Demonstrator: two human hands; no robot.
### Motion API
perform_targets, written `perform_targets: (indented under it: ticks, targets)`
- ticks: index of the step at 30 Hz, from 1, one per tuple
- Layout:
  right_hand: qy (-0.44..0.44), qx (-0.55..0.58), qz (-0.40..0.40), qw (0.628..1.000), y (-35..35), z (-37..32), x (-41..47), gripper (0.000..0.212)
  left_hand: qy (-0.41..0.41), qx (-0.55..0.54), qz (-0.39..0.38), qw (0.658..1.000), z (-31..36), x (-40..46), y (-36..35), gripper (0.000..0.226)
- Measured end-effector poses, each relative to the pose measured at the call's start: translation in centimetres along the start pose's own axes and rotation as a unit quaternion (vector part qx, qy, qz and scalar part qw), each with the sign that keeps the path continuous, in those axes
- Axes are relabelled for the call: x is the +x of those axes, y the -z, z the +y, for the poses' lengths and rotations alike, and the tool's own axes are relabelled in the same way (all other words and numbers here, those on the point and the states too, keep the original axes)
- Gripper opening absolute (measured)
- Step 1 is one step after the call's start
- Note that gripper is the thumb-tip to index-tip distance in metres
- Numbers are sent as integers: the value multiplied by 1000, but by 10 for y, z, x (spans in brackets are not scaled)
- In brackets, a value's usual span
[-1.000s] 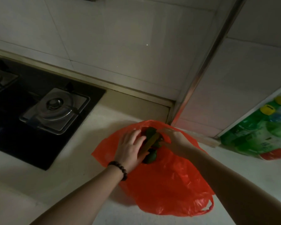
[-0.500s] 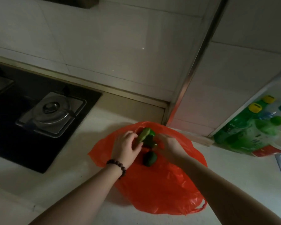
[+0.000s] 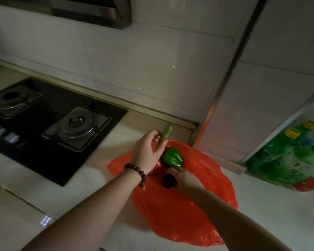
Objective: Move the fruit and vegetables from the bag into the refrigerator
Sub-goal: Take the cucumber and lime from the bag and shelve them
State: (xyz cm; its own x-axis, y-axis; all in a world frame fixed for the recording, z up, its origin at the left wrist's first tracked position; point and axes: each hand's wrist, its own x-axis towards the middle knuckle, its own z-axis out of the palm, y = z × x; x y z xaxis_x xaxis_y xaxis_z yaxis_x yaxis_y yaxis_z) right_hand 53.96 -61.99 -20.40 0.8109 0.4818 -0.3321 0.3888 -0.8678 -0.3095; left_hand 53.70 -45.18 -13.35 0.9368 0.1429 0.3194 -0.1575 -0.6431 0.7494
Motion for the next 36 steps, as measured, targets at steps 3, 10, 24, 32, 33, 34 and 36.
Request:
perform_targets:
  ticks: [3,10,24,32,33,34,36]
  targets:
    - [12,37,55,998,17,-4,-6,55,-17,-10,23,1000,14,8,12,24]
    - [53,105,188,975,79,-33,-13,57,-32,-30,83,996,41,24,62,15]
    - [233,114,220,940,112,-223,27,51,30,49,240,969,-9,-29,258,21]
    - [335,102,175,920,71,-400,35,51,126,159,325,924,-75,-132,402,24]
    - [346,101,172,917,64,-423,35,51,141,171,333,917,-83,-147,419,22]
    - [358,100,169,913,56,-446,34,52,153,185,342,909,-92,-162,437,21]
    - [383,100,159,905,41,-493,31,52,172,214,360,892,-108,-192,473,21]
